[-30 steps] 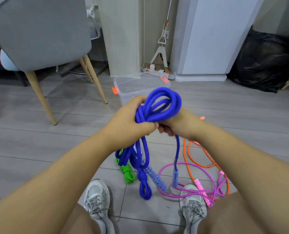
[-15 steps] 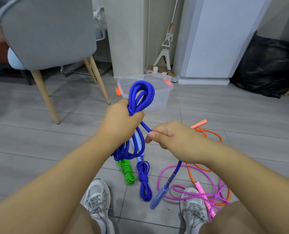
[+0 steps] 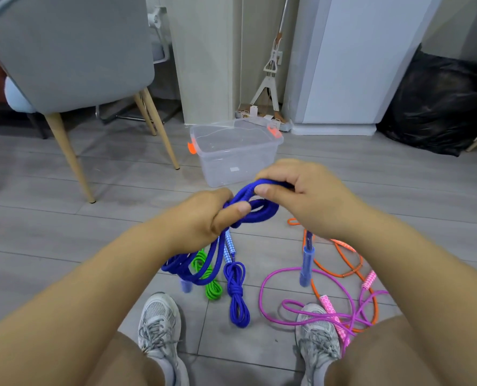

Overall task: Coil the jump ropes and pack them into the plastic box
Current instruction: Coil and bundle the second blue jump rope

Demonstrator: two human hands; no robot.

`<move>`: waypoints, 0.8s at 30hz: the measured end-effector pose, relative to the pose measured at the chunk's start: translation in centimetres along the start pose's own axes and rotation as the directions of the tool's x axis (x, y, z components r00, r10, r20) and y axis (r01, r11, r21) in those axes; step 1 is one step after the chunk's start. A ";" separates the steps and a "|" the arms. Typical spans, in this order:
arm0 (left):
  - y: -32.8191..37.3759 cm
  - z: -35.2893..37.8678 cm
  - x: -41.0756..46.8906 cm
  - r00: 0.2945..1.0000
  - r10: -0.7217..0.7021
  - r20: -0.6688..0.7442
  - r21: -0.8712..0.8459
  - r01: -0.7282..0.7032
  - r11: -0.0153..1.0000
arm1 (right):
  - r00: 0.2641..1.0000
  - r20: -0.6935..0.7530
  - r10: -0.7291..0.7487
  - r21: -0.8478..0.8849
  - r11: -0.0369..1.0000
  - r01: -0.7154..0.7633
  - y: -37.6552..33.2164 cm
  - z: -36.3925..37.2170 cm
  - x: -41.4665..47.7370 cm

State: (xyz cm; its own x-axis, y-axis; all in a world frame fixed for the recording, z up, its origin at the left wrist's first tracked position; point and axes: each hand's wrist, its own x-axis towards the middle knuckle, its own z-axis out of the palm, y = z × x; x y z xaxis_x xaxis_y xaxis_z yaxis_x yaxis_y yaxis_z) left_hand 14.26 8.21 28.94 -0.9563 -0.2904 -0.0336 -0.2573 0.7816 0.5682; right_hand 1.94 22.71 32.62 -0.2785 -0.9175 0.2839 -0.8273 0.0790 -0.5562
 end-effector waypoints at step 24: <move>1.2 -0.1 0.1 0.827 -0.120 -0.550 -0.323 -0.078 0.943 | 0.901 0.340 0.269 0.111 0.940 -0.322 1.1 3.5 0.3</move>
State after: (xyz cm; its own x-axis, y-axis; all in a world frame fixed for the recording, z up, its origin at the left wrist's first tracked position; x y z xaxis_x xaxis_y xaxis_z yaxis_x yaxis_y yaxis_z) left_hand 13.87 9.09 29.71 -0.6833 -0.6374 0.3562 -0.1236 0.5817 0.8040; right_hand 2.68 21.11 29.38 -0.3075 -0.9382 -0.1586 -0.6338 0.3263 -0.7013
